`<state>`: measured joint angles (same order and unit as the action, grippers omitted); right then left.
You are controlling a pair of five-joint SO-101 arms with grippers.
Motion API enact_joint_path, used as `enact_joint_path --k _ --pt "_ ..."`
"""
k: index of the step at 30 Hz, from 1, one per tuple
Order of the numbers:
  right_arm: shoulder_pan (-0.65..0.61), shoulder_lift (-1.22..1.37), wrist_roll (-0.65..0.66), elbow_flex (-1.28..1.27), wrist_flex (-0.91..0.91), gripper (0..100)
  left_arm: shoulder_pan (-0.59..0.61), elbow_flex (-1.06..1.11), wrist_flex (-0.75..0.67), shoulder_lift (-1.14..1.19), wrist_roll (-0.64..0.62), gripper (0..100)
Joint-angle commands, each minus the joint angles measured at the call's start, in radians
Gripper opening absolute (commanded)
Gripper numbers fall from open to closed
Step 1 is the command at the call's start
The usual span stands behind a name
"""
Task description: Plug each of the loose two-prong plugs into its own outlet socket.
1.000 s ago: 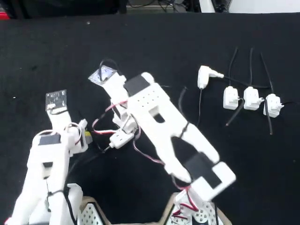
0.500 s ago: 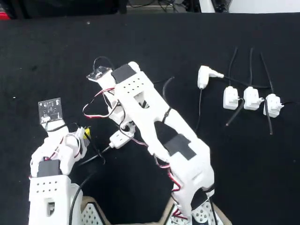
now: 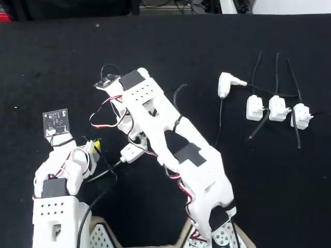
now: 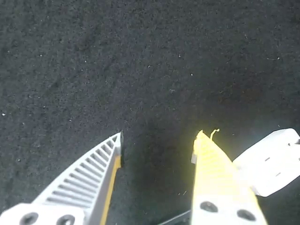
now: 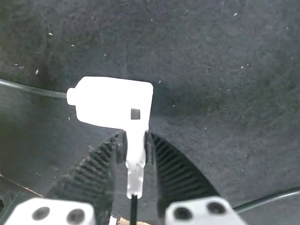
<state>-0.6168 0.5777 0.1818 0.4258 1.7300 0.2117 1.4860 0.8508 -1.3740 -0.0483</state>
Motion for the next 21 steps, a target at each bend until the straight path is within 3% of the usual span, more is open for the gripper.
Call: enact_joint_path --k 1,10,21 --pt "-0.009 -0.01 0.017 0.036 0.035 1.0 -0.007 -0.01 0.003 -0.012 0.0 24" --pt "-0.008 -0.021 0.087 0.028 0.037 1.0 -0.004 -0.01 0.003 -0.012 0.0 24" --pt "-0.008 -0.268 0.091 -0.122 0.038 1.0 -0.005 -0.012 0.002 -0.012 0.0 24"
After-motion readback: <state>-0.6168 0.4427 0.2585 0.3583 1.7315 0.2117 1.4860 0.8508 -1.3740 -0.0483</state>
